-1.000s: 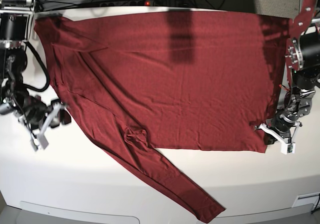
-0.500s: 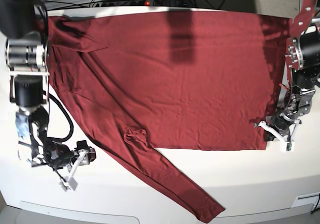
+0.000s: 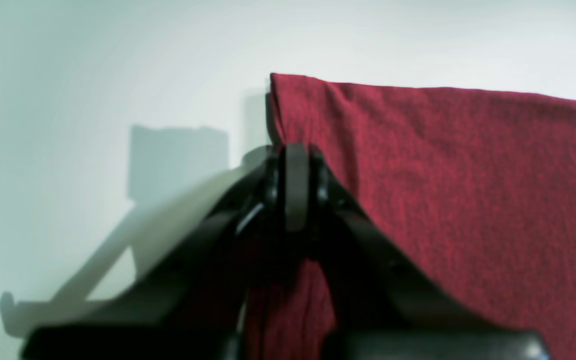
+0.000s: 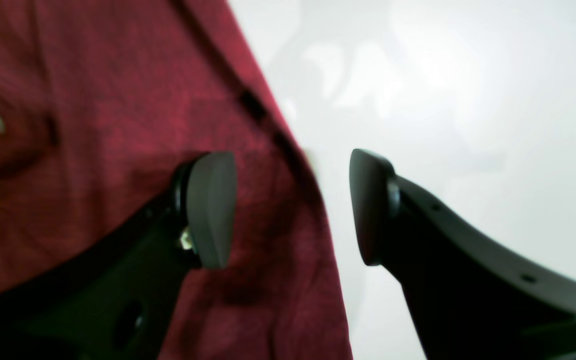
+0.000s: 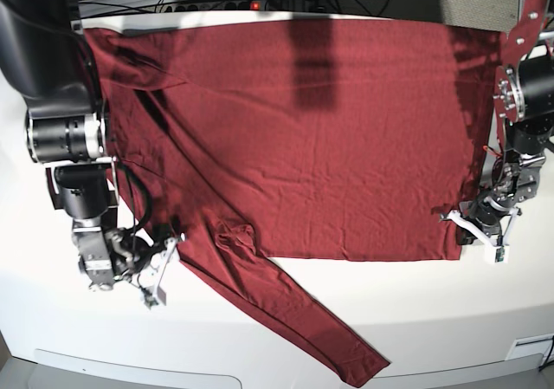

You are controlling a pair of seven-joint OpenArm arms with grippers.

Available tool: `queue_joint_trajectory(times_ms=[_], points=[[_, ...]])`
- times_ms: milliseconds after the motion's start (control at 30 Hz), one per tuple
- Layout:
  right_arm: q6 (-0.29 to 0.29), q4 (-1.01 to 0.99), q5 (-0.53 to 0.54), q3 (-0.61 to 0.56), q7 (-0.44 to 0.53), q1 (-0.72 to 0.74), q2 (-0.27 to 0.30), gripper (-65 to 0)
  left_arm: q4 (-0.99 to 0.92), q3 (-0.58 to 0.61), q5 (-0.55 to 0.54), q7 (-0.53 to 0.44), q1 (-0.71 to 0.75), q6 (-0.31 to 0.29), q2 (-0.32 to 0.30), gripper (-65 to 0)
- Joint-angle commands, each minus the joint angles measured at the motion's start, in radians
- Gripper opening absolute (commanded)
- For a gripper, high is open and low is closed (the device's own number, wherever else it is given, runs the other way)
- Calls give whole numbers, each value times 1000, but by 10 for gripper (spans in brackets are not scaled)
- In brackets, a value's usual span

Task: Fold the T-shirt properly
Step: 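Grasp the hem corners and fold them toward the collar edge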

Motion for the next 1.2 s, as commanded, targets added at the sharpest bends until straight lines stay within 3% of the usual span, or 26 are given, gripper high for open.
queue_joint_trajectory(times_ms=[0, 133, 433, 600, 733, 867, 1033, 1067, 1167], points=[[-6, -6, -9, 2, 32, 37, 5, -293, 13, 0, -11, -26, -32, -4, -14, -650], [-22, -66, -48, 2, 59, 34, 1, -303, 13, 0, -12, -30, -28, -4, -14, -650], [-21, -94, -48, 2, 6, 29, 2, -650, 13, 0, -14, -39, -28, -4, -14, -650], [-22, -92, -51, 2, 87, 43, 4, -650, 13, 0, -60, -77, -31, -4, -14, -650], [-3, -63, -44, 2, 62, 76, 4, -650, 16, 0, -85, -78, -36, -4, -16, -650], [105, -21, -14, 3, 15, 96, 12, -650, 16, -1, -86, -47, -36, -4, -18, -650], [156, -3, 106, 3, -21, 91, 50, -650, 16, -1, -193, -2, -35, -6, -50, -650], [167, -3, 130, 3, -21, 90, 62, -650, 21, -1, -214, 2, -35, -29, -63, -650], [167, -3, 185, 2, -27, 90, 97, -650, 48, -1, -255, 30, -35, -168, -93, -650]])
